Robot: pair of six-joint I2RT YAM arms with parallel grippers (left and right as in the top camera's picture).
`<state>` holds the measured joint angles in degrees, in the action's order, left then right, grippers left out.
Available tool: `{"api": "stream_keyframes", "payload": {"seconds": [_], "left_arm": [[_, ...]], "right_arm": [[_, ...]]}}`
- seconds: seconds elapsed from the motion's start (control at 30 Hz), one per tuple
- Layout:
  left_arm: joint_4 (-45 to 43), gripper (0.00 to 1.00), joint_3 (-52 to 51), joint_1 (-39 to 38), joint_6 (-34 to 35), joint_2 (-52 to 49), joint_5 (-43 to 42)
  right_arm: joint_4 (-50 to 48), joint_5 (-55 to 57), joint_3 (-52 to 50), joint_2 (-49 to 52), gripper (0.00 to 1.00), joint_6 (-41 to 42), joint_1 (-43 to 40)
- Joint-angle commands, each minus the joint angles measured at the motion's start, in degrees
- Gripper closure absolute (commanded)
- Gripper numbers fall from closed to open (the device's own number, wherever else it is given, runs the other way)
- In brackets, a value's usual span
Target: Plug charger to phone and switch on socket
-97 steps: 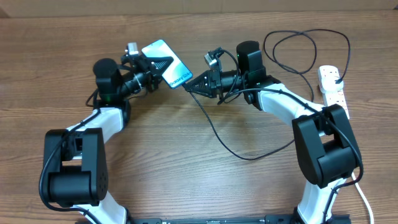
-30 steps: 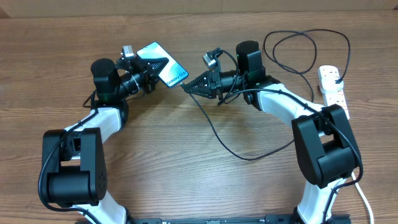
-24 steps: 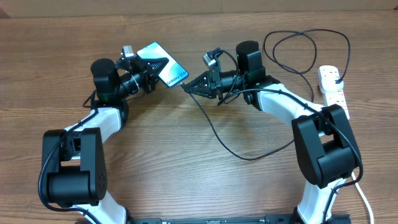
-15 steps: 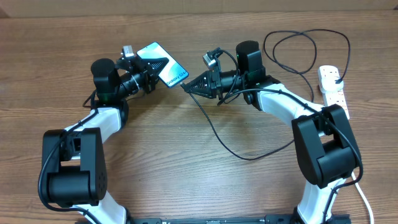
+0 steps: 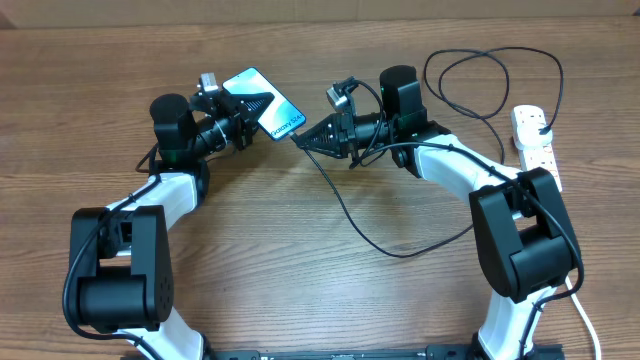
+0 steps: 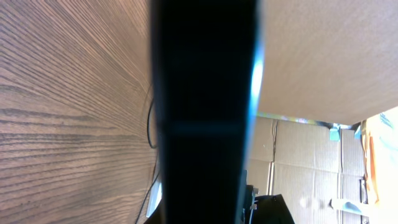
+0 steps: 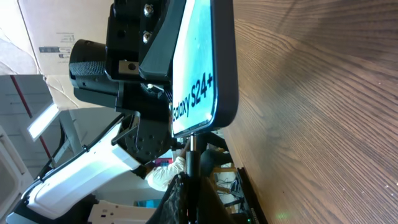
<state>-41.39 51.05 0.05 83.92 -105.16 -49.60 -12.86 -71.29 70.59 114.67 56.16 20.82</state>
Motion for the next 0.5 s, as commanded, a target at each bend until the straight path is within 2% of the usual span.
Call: {"api": "stream_keyframes", "payload": {"seconds": [0.0, 0.47], "left_arm": [[-0.68, 0.96, 0.83, -0.87, 0.11, 0.55, -1.9], [-0.66, 0.96, 0.83, -0.79, 0.09, 0.55, -2.49]], "right_arm": [[-0.59, 2.64, -0.04, -1.73, 0.96, 0.9, 0.0], [-2.1, 4.35, -0.04, -1.73, 0.96, 2.62, 0.0]]}}
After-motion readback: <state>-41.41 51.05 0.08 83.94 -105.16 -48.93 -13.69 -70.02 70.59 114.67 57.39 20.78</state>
